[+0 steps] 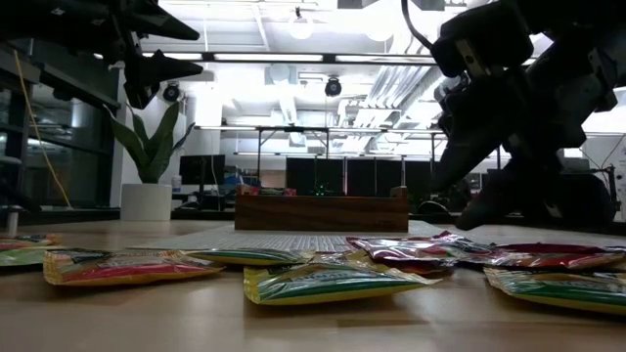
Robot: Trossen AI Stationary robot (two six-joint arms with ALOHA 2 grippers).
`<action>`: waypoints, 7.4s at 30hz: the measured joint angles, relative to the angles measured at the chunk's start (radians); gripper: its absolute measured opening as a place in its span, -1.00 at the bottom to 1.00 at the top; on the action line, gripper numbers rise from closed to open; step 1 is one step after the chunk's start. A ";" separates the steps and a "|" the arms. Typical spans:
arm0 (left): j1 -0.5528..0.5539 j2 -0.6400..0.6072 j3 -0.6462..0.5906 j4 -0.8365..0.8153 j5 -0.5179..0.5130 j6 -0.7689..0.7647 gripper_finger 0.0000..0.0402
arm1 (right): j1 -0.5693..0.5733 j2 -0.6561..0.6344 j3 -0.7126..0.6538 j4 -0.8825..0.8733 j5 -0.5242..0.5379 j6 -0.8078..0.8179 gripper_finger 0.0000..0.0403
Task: Pick & Place Tea
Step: Put the red tea bag into the left section of the wooden organizer
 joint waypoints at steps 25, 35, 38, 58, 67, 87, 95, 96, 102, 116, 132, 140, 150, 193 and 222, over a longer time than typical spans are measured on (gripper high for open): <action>0.000 0.000 0.000 0.000 0.021 0.002 0.02 | 0.001 0.027 0.105 -0.200 0.008 0.002 -0.18; 0.000 0.000 0.000 -0.001 0.025 0.002 0.02 | 0.001 0.199 0.188 -0.072 -0.061 -0.001 -0.18; 0.000 0.000 0.000 -0.001 0.036 0.002 0.02 | 0.001 0.207 0.205 -0.085 -0.048 -0.008 -0.19; 0.000 0.000 0.000 -0.006 0.044 0.002 0.02 | -0.002 0.095 0.200 -0.166 -0.080 -0.072 -0.98; 0.000 0.000 0.000 -0.001 0.052 0.002 0.02 | -0.019 -0.054 0.202 -0.344 -0.069 -0.138 -0.99; 0.000 0.000 0.000 0.001 0.053 -0.005 0.02 | -0.049 -0.064 0.202 -0.345 -0.098 -0.246 -0.82; 0.000 0.000 0.000 0.000 0.053 -0.006 0.02 | -0.049 -0.064 0.202 -0.345 -0.099 -0.256 -0.51; 0.000 0.000 0.000 0.000 0.053 -0.006 0.02 | -0.049 -0.064 0.202 -0.345 -0.101 -0.256 -0.49; 0.000 0.000 0.000 0.000 0.053 -0.005 0.02 | -0.049 -0.064 0.202 -0.346 -0.106 -0.254 -0.48; 0.000 0.000 0.000 0.002 0.053 -0.006 0.02 | -0.049 0.014 0.201 -0.262 -0.148 -0.237 -0.49; 0.000 0.000 0.000 0.001 0.053 -0.005 0.02 | -0.046 0.014 0.200 -0.261 -0.131 -0.262 -0.72; 0.000 0.000 0.000 0.001 0.053 -0.006 0.02 | -0.080 0.014 0.200 -0.277 -0.124 -0.336 -0.33; 0.000 0.000 0.000 0.002 0.053 -0.006 0.02 | -0.099 0.030 0.201 -0.174 -0.145 -0.357 0.11; 0.000 0.000 0.000 0.001 0.053 -0.023 0.02 | -0.112 0.052 0.200 -0.022 -0.254 -0.290 -0.99; 0.000 0.000 0.000 0.001 0.069 -0.028 0.02 | -0.636 0.013 1.142 -1.345 -0.319 -1.419 -1.00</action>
